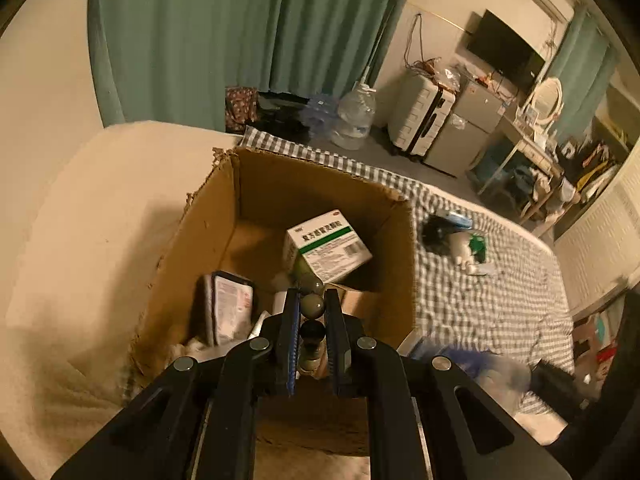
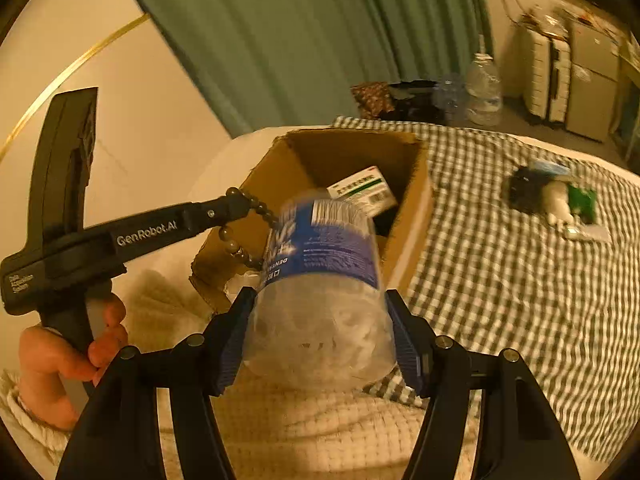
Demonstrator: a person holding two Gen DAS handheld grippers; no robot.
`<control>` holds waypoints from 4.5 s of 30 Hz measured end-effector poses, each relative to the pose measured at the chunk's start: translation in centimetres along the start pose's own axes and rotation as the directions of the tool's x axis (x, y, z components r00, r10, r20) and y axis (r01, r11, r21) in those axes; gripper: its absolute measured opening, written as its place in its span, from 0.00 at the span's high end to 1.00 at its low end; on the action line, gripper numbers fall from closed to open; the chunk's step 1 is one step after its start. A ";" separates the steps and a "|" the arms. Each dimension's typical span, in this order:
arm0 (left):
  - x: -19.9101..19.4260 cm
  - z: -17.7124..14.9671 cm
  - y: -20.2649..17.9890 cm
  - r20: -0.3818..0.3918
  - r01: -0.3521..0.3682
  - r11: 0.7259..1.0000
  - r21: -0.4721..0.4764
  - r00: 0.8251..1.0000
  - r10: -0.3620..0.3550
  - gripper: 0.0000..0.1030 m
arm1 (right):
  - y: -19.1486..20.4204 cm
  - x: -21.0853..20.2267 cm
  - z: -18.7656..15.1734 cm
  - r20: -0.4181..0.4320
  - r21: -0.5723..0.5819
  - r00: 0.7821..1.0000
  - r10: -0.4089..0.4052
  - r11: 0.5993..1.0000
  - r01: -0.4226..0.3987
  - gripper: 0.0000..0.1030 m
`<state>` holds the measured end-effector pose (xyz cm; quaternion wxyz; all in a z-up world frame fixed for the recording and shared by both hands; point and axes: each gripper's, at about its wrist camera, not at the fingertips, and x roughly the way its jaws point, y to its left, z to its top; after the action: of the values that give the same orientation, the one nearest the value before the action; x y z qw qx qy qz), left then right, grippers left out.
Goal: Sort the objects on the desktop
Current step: 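Carry the bracelet and water bottle to the cardboard box and release them, then move both tools back over the remaining items on the bed, then grasp the black jar with the left tool while the right tool grasps the green packet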
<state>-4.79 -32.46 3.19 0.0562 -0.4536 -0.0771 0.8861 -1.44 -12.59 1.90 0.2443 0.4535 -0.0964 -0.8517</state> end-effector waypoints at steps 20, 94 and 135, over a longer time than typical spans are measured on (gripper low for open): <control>-2.1 -4.4 -19.0 0.196 -0.028 0.998 0.061 0.981 0.015 0.00 | -15.5 -21.4 -3.9 0.345 0.250 0.815 -0.465 0.883 0.398 0.10; 20.4 -5.8 -28.0 -0.161 0.094 0.982 0.165 0.985 -0.068 0.95 | -30.9 -8.7 -6.1 0.093 0.098 0.921 -0.377 0.924 0.369 0.63; 27.1 -3.1 -25.0 -0.177 0.109 0.989 0.103 0.980 -0.090 0.18 | -33.7 -10.5 -10.3 0.082 0.217 0.941 -0.327 0.928 0.303 0.63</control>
<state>-17.30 -3.03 -15.44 0.1323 -0.5200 -0.0449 0.8426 0.86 22.29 -9.33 0.0510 0.4349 -0.1218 -0.8907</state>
